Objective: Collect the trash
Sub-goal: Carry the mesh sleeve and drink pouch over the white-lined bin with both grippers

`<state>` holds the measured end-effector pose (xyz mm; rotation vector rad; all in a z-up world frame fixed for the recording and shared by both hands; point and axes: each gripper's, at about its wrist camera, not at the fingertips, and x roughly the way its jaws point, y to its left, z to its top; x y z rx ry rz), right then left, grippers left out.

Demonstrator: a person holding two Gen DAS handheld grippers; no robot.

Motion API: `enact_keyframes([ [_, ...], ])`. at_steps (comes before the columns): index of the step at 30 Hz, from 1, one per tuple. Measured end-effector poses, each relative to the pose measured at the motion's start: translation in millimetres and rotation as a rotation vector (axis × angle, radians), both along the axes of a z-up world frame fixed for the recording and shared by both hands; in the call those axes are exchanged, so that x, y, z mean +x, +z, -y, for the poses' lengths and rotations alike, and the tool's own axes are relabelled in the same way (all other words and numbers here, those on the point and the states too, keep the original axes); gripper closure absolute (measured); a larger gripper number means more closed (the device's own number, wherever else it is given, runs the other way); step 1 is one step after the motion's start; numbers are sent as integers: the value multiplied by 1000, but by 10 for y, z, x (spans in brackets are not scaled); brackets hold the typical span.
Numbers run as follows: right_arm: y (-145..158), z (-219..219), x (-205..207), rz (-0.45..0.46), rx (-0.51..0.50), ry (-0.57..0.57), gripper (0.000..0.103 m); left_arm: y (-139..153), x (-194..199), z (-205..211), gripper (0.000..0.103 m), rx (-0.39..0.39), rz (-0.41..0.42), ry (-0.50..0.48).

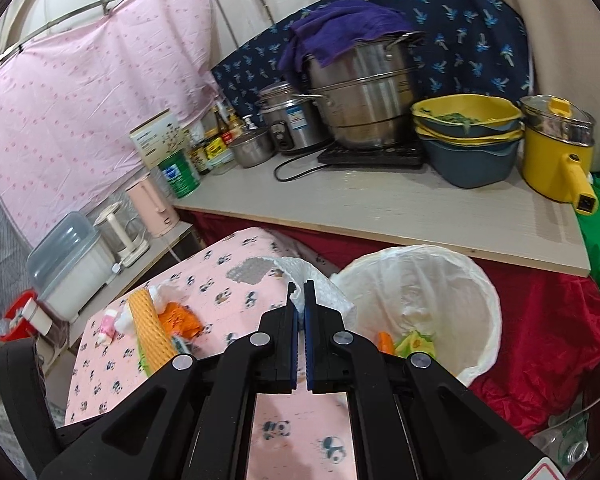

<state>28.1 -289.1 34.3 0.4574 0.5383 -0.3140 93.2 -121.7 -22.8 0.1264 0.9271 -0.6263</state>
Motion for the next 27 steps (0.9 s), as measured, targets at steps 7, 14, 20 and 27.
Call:
enact_keyframes([
  [7,-108,422,-208,-3,25,-89,100,-69,-101,493,78,32,2,-96],
  [14,-238,726,-344,-15,52,-156,100,-172,-151,935,78,65,-9,-188],
  [20,-325,893,-377,-29,63,-189,100,-276,-112,1226,78,77,-36,-259],
  [27,-408,1017,-367,-42,72,-214,100,-435,-62,1492,74,111,-60,-332],
])
